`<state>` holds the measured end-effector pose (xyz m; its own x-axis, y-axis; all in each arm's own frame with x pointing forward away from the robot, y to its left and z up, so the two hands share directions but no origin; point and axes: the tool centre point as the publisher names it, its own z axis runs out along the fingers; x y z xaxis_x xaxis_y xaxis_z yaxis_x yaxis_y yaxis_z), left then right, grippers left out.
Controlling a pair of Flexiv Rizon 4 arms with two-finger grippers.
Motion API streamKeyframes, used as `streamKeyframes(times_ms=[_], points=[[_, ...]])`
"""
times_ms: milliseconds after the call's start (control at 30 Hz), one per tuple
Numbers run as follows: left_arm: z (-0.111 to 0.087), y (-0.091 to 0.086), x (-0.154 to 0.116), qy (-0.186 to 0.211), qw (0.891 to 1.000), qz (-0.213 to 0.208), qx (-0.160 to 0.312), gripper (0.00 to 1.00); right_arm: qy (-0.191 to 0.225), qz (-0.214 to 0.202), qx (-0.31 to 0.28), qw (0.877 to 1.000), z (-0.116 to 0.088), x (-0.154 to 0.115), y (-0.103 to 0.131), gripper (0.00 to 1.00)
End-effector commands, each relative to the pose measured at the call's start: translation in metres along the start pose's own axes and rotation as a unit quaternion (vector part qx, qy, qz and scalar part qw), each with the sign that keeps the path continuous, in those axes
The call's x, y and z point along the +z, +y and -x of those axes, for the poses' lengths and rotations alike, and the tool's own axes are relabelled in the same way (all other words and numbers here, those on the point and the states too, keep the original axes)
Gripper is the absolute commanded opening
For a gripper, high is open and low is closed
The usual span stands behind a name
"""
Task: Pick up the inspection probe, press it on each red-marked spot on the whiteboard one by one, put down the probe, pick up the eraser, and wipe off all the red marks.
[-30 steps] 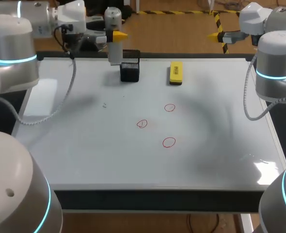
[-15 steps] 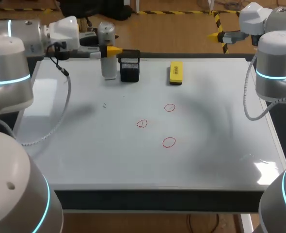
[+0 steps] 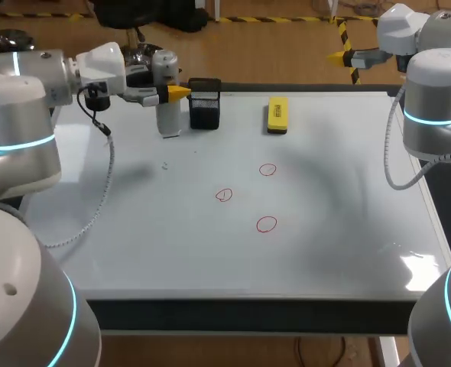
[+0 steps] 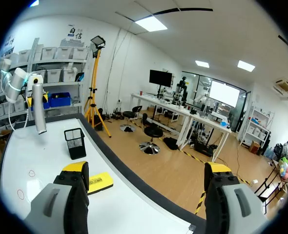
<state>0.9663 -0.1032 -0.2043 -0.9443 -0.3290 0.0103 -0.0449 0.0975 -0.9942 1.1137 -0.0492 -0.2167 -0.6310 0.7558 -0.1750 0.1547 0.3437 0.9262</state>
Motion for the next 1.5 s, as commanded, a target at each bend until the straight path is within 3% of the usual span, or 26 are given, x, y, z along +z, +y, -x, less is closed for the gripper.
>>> streamKeyframes(times_ms=[33, 633, 1033, 1500], points=[[0.004, 0.01, 0.003, -0.011, 1.0, -0.005, -0.008, 0.0, 0.001, -0.001, 0.0, 1.0, 0.001, 0.0, 0.0, 1.0], [0.016, 0.051, -0.008, -0.031, 0.999, -0.016, -0.034, 0.0, 0.001, -0.001, 0.0, 1.0, 0.001, 0.0, 0.0, 1.0], [0.021, 0.063, -0.014, -0.034, 0.998, -0.023, -0.037, 0.0, 0.001, -0.001, 0.0, 1.0, 0.001, 0.0, 0.0, 1.0], [0.022, 0.065, -0.019, -0.037, 0.999, -0.026, -0.03, 0.0, 0.001, -0.001, 0.0, 1.0, 0.001, 0.0, 0.0, 1.0]])
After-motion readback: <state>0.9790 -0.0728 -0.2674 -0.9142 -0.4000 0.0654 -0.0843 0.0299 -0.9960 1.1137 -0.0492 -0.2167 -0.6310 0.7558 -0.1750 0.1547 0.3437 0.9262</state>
